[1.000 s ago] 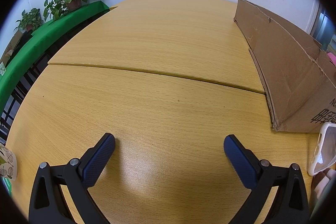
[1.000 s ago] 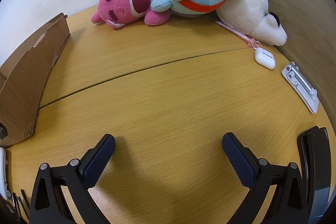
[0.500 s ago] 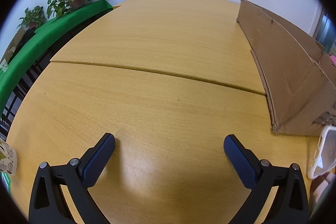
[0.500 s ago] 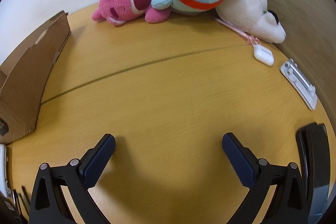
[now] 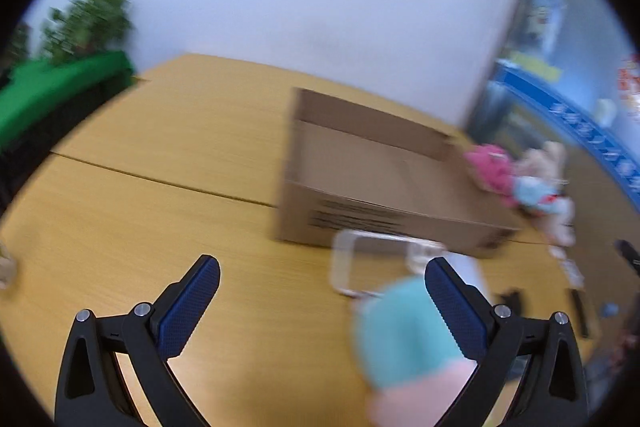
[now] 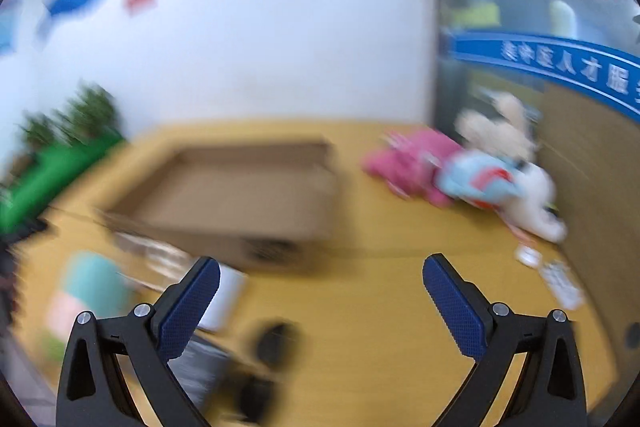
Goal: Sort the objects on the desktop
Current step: 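Grasp the teal-and-pink plush toy with the left gripper while the right gripper grasps it too, then carry the teal-and-pink plush with both grippers over the cardboard box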
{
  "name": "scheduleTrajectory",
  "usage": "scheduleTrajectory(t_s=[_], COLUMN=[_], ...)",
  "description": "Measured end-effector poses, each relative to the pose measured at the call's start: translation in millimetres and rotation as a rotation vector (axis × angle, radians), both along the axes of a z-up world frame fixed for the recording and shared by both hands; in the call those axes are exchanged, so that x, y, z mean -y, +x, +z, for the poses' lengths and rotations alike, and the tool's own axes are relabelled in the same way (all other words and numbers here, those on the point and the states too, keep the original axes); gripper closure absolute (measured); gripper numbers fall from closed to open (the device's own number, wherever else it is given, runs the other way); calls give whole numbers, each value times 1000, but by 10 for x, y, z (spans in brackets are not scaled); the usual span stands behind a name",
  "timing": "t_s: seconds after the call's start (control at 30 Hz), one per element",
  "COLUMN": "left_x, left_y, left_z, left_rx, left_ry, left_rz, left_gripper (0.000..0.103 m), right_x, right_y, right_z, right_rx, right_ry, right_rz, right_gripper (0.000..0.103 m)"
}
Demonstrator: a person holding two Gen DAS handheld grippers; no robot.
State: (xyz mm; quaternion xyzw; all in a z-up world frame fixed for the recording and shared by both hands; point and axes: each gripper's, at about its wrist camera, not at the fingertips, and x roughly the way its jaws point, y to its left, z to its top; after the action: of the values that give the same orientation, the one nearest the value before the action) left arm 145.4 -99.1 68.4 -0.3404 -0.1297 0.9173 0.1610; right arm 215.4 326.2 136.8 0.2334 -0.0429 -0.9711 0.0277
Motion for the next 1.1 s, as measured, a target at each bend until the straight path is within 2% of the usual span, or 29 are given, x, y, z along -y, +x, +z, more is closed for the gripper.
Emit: scheduleTrajectory(t_s=[0.1,0.17,0.23,0.3,0.37,0.4,0.6,0.73,0.77,0.83,0.87,0.93,1.03,1.1], left_x=[-356,-539,-616,-639,-606,-599,-659,-638,-632,-610,-603,-573,-561,-563], left_y=[46,-65,-167,-183,-143,-131,-26,-57,-61,-76,-87,-105,-130,-140], left_z=[-91,-325,-568,-757,-887,-921,-883,-932,-938,-948,-955,-968,-983,-973], left_rx=[74,193,303,358,393,403,379,395,400,411,417,429,444,449], left_ry=[28,16,46,33,127,148,112,158,167,185,191,217,234,234], left_rz=[-155,-178,-199,-193,-223,-234,-244,-233,-238,-237,-238,-247,-256,-260], left_gripper=[1,1,6,9,10,11,14,16,17,17,18,19,20,21], right_x=[235,353,489,607,761,870,1642,1999,2029,2086,2116,2140,2255,2338], right_y=[112,146,202,283,341,339,134,-43,-87,-178,-227,-294,-353,-371], right_z=[-9,-126,-264,-407,-519,-571,-917,-1151,-1209,-1357,-1426,-1486,-1520,-1541], right_rx=[7,64,111,153,195,216,365,442,461,511,535,548,556,563], right_ry=[-140,-210,-244,-288,-313,-305,-200,-141,-144,-148,-150,-191,-169,-147], right_rz=[127,194,243,290,324,338,463,483,483,477,478,489,513,516], right_gripper=[0,0,0,0,0,0,0,2,3,14,16,16,16,11])
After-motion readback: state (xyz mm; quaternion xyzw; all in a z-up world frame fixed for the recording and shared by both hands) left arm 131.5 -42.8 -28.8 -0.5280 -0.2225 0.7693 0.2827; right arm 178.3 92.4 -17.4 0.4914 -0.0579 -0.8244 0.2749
